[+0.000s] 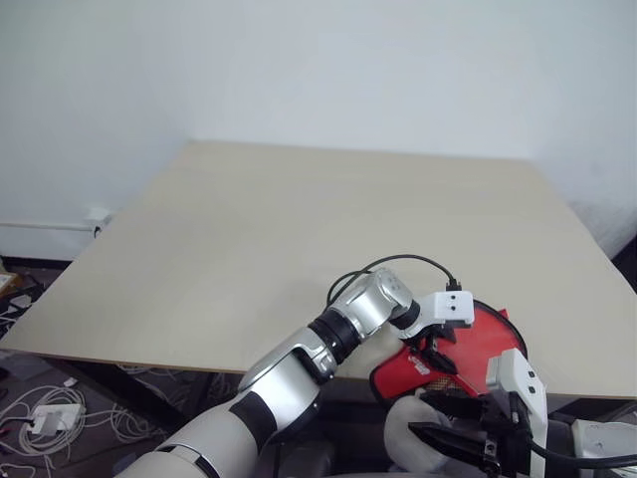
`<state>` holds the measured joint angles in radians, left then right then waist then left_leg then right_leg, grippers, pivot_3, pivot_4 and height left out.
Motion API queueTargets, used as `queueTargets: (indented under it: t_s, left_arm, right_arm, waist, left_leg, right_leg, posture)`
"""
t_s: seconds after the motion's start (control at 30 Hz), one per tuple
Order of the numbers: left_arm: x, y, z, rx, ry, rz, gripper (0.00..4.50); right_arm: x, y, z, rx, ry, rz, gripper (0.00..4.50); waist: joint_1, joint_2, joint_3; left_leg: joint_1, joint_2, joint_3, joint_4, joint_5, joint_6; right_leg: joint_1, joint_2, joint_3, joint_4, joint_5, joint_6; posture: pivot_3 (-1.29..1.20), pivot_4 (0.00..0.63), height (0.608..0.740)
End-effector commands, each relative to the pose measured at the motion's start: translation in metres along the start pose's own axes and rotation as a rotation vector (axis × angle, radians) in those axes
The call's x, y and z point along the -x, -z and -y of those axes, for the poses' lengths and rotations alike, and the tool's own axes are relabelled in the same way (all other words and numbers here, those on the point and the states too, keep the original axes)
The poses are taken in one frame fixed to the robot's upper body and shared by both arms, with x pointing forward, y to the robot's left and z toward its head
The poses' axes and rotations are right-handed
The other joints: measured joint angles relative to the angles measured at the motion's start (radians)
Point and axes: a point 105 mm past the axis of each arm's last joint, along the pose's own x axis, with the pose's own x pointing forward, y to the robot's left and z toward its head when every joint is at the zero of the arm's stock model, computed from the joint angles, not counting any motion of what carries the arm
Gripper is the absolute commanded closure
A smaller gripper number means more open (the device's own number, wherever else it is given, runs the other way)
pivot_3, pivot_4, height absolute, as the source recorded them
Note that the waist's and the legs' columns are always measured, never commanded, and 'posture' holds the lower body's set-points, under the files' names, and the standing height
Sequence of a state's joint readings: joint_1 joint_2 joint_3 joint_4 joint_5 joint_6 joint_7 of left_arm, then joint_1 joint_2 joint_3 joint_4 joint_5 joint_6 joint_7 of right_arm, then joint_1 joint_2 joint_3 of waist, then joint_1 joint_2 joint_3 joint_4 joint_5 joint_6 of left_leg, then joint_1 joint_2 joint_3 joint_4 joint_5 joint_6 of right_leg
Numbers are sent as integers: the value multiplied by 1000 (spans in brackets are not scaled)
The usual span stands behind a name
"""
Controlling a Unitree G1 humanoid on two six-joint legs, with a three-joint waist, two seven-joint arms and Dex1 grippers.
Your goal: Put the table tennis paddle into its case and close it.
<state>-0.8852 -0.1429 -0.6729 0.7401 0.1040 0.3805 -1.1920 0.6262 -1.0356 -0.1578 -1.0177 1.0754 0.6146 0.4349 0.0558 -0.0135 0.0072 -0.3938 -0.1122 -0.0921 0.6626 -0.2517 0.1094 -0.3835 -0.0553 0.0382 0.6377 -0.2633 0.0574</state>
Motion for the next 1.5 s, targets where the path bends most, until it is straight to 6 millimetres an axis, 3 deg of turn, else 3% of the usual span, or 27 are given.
queueTargets:
  t_s: [0.03, 0.13, 0.3, 0.33, 0.43, 0.57, 0.8, 0.9, 1.03, 1.13, 1.27, 1.5]
  left_arm:
    - [-32, 36, 27, 131, 121, -101, 1221]
    - [-31, 36, 26, 133, 118, -101, 1221]
    - [-30, 35, 24, 136, 110, -99, 1221]
    - [-30, 35, 24, 137, 109, -98, 1221]
    - [-30, 35, 23, 139, 106, -95, 1221]
    - [-30, 33, 21, 145, 98, -89, 1221]
    - [-28, 33, 17, 150, 79, -85, 1221]
    - [-26, 34, 15, 154, 72, -84, 1221]
    - [-26, 34, 14, 156, 67, -84, 1221]
    - [-26, 34, 15, 150, 67, -84, 1221]
    - [-27, 34, 16, 147, 71, -82, 1221]
    - [-29, 33, 17, 146, 78, -77, 1221]
  right_arm:
    - [4, -17, 2, 46, 17, 76, 1528]
    - [16, -32, 35, 22, 182, 191, 1528]
    - [62, -48, 114, -77, 564, 308, 1528]
    - [67, -48, 120, -88, 599, 309, 1528]
    - [91, -24, 169, -186, 880, 209, 1528]
    - [103, -16, 196, -251, 1070, 215, 1528]
    - [93, -7, 200, -281, 1038, 225, 1528]
    - [88, -3, 192, -264, 980, 190, 1528]
    - [89, -13, 182, -182, 932, 204, 1528]
    - [92, -5, 180, -175, 905, 145, 1528]
    - [82, 2, 163, -121, 802, 63, 1528]
    - [80, -4, 180, -185, 877, 134, 1528]
  waist:
    - [0, 0, 0]
    - [0, -1, 0]
    - [-1, -2, -1]
    - [-2, -2, -1]
    - [-8, -3, -1]
    - [-29, -6, 0]
    - [-46, -6, -1]
    - [-46, -5, -1]
    - [-39, -4, 1]
    - [-28, 8, -2]
    - [-12, 9, -2]
    - [-13, 6, 0]
  left_leg:
    - [0, 0, 0, 0, 0, 0]
    - [0, 0, 0, 0, 0, 0]
    - [1, 0, 1, 1, 0, 1]
    - [1, 1, 1, 1, 0, 1]
    - [2, 1, 2, 1, 0, 1]
    - [6, 3, 3, 0, -1, -1]
    - [11, 3, 6, -7, -2, -1]
    - [14, 3, 6, -7, -2, -2]
    - [15, 3, 6, -6, -2, -2]
    - [10, -2, 10, -5, -2, -1]
    - [13, -1, 10, -8, -1, -1]
    - [9, -1, 9, -1, -4, 3]
  right_leg:
    - [0, 0, 0, 0, 0, 0]
    - [0, 0, 0, 0, 0, 0]
    - [1, 0, 1, 0, 0, -1]
    - [1, 0, 1, 0, 0, -1]
    - [2, 0, 1, 1, 1, -3]
    - [11, -1, -1, 1, 1, -5]
    - [14, -16, -17, 0, 1, -5]
    - [16, -17, -19, 0, 1, -5]
    - [17, -19, -22, -1, 1, -5]
    - [9, -28, -24, -1, 2, -3]
    - [8, -30, -28, 2, 3, 2]
    - [10, -29, -28, -1, 2, 4]
  posture:
    - [0, 0, 740]
    - [0, 0, 740]
    - [0, 0, 740]
    - [0, 0, 740]
    - [0, 0, 740]
    - [0, 0, 740]
    - [0, 0, 740]
    - [0, 0, 740]
    - [0, 0, 740]
    - [0, 0, 740]
    - [0, 0, 740]
    - [0, 0, 740]
